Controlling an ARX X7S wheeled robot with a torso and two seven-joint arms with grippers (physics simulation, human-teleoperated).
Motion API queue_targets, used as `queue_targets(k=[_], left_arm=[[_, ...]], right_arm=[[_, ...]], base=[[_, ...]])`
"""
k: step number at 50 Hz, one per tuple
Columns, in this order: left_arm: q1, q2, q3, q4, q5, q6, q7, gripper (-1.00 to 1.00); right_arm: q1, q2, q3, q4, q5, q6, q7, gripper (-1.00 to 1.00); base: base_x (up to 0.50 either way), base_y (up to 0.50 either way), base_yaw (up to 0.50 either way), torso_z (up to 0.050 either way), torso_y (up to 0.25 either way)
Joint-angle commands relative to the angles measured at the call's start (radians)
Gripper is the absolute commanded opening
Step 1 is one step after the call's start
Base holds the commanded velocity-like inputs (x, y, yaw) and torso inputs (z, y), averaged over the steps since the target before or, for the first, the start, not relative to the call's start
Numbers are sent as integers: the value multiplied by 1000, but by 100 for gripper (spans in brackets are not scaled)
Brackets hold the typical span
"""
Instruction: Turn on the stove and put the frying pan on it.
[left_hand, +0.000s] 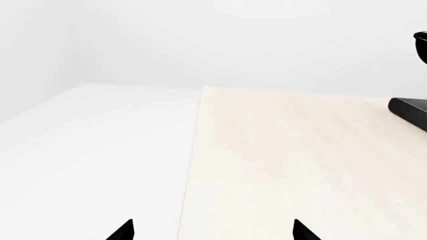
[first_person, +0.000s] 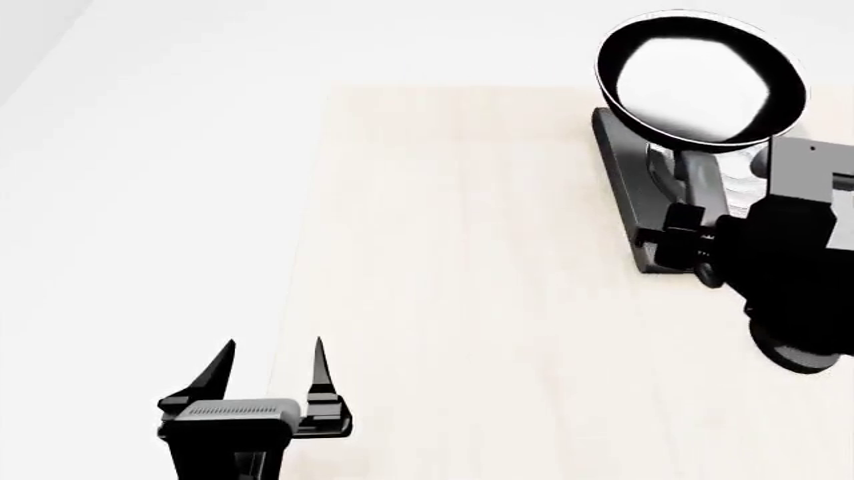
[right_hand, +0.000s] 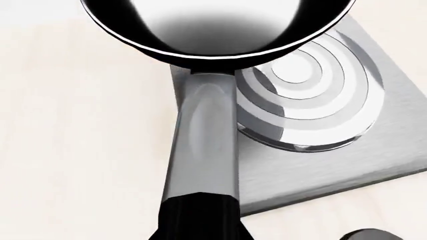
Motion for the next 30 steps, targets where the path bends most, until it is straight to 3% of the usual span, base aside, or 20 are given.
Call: queue_targets(k=[1, 30], left_arm=[[-1, -1, 2, -2, -1, 0, -2, 100], [-3, -4, 6, -5, -4, 3, -5, 100]], right_arm=[[-29, 30, 53, -13, -29, -15, -25, -100], [-49, 64, 68, 49, -46, -46, -47, -100]], base=[[0, 0, 0, 0, 0], [0, 0, 0, 0, 2]])
